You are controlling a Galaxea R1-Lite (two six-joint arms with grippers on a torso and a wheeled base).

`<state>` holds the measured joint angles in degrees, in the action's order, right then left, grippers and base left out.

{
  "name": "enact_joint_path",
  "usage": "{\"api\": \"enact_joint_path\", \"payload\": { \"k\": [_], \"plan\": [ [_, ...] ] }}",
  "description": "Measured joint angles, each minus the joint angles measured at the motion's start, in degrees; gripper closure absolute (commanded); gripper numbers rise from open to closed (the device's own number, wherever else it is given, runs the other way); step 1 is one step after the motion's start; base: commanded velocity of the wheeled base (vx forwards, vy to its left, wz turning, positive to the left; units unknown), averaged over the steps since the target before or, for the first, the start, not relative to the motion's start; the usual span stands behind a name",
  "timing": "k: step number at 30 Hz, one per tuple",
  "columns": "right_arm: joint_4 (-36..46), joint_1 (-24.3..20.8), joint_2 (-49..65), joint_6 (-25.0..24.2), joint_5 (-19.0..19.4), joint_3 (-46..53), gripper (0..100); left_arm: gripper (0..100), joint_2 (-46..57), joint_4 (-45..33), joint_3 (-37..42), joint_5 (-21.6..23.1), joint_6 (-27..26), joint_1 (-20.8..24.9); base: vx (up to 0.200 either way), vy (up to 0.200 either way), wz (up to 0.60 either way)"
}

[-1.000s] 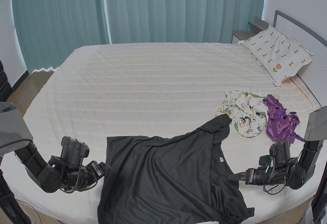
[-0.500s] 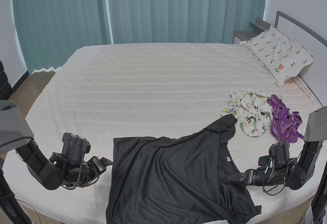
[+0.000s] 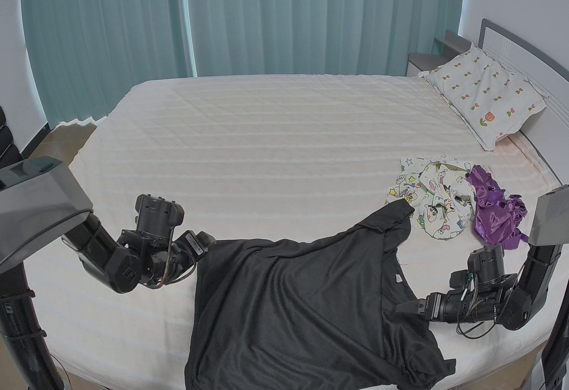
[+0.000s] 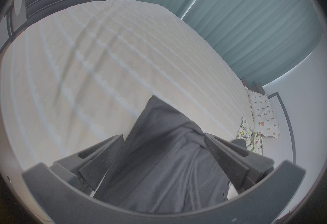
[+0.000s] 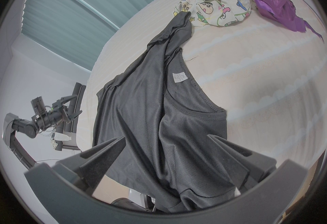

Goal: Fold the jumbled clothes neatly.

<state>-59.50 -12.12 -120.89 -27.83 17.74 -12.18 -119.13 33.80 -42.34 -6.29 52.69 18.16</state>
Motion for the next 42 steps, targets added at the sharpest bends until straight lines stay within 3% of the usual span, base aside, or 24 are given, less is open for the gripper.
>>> {"api": "enact_joint_path", "payload": {
  "k": [10,22,23,33,42],
  "plan": [
    [-0.2,-0.1,-0.6,-0.2,-0.1,-0.5,0,0,-14.4,-0.6,-16.7,-5.6,-4.9,-2.0,0.0,0.0,0.0],
    [-8.5,-0.6,-4.9,0.1,-2.3,-0.8,0,0,-21.7,4.8,-20.5,-6.0,-5.8,-2.9,0.0,0.0,0.0],
    [-9.2,-0.6,-5.4,0.0,-2.6,-0.6,0,100,-22.0,4.9,-20.7,-5.9,-5.8,-2.9,0.0,0.0,0.0],
    [-9.9,-2.0,-7.0,-0.2,-2.8,0.6,0,100,-23.7,5.8,-22.7,-6.1,-5.4,-3.2,0.0,0.0,0.0],
    [-10.0,-2.2,-6.7,-0.5,-2.9,0.7,0,100,-23.8,14.7,-22.9,-8.4,-5.3,-6.4,0.0,0.0,0.0]
  ]
}}
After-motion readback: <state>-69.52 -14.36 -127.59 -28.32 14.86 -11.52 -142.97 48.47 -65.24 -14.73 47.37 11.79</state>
